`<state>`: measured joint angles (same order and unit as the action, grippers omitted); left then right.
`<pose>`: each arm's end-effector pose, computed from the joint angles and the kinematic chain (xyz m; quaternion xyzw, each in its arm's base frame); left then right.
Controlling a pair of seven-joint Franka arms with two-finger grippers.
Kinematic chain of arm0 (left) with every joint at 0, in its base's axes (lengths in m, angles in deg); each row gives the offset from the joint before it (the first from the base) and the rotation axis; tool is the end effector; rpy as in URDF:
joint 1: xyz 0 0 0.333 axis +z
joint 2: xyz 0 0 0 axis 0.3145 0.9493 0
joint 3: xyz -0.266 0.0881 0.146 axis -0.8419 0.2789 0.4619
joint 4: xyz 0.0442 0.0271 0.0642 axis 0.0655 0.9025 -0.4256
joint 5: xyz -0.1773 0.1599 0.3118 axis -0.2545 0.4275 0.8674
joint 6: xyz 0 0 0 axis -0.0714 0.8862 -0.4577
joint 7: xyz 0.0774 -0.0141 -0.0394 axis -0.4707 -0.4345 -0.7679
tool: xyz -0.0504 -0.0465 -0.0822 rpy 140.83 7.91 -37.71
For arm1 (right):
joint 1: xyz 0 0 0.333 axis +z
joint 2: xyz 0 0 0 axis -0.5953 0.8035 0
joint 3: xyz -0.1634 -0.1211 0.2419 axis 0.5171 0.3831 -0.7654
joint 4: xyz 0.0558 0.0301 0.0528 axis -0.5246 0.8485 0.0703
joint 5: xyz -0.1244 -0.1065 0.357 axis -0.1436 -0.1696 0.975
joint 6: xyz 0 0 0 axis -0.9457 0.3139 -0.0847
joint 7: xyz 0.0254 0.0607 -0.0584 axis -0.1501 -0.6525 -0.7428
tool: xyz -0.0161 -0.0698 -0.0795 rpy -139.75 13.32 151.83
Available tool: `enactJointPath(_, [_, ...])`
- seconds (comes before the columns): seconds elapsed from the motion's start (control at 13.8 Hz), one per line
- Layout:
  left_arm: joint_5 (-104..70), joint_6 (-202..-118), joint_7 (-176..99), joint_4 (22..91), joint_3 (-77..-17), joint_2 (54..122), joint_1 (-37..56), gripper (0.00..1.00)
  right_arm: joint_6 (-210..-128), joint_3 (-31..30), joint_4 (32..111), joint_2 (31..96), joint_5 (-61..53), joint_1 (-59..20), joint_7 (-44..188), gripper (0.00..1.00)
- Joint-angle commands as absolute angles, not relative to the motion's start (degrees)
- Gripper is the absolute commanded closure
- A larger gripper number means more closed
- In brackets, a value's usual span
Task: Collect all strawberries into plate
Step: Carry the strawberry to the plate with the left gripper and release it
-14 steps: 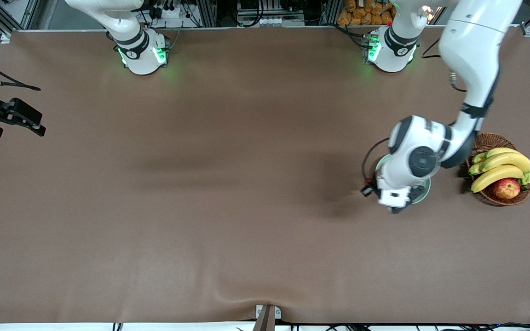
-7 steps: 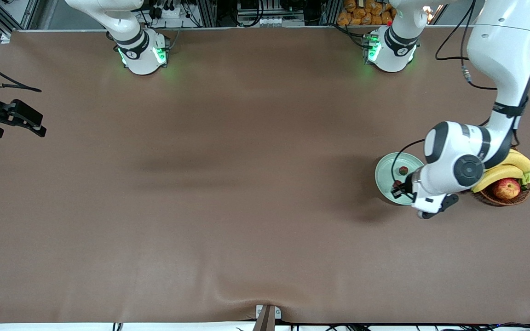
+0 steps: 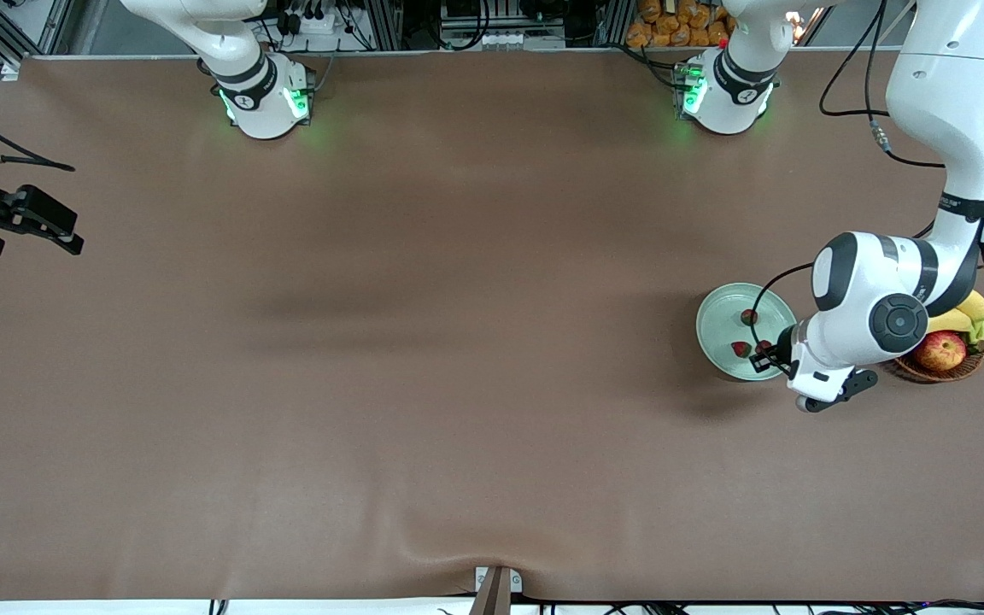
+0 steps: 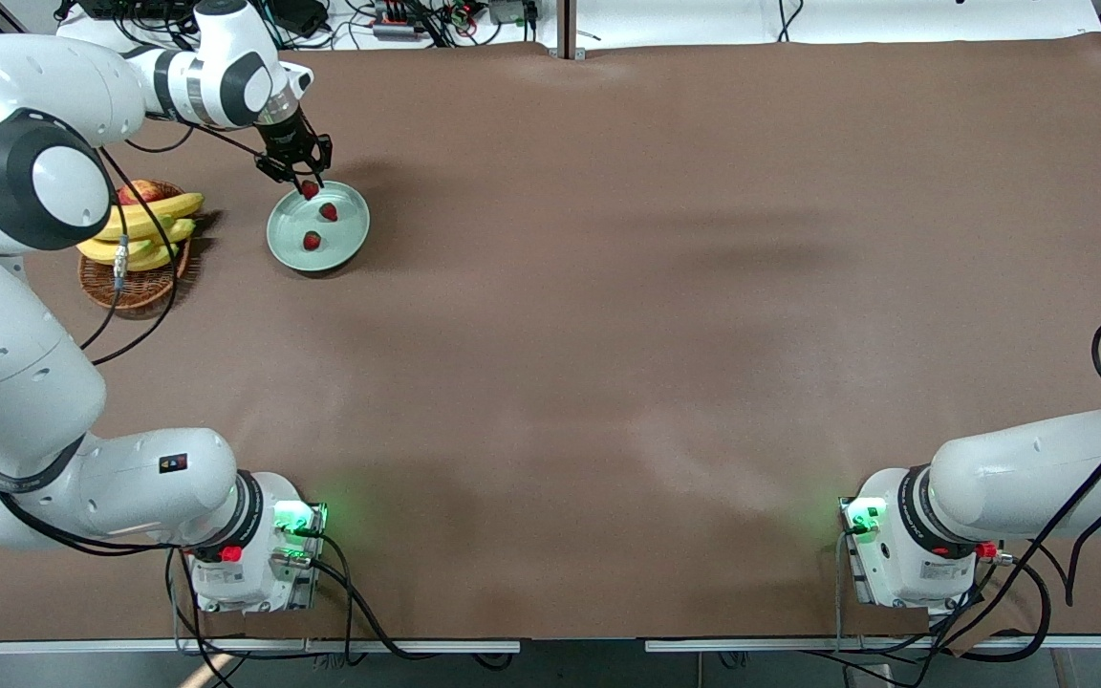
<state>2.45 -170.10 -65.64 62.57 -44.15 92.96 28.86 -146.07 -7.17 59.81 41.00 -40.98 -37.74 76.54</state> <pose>0.6299 -0.0389 0.2372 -0.9775 -0.2015 0.0591 0.0216 0.5644 -0.0034 0.6399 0.9994 0.0026 0.0342 0.0012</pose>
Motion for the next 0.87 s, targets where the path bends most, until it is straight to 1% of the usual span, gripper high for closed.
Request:
enactJointPath(0.0, [4.01,-169.24,-65.39,60.87,-43.88,92.81,28.7,0.0,-145.55,-8.2,58.45,41.29,-41.02,-39.52,76.8,0.0])
enactJointPath(0.15, [4.01,-167.76,-65.3,59.73,-43.97,92.02,28.53,0.0,-145.11,-8.2,58.01,41.2,-41.98,-39.35,76.62,0.0])
enactJointPath(0.29, [4.01,-163.99,-65.13,57.45,-44.41,90.8,28.44,0.0,-142.84,-8.11,56.7,40.85,-41.99,-39.7,76.36,0.0])
enactJointPath(0.8, [4.1,-146.86,-64.08,46.2,-45.38,87.63,27.74,0.0,-141.33,-8.11,55.99,40.85,-41.72,-39.61,76.36,0.0])
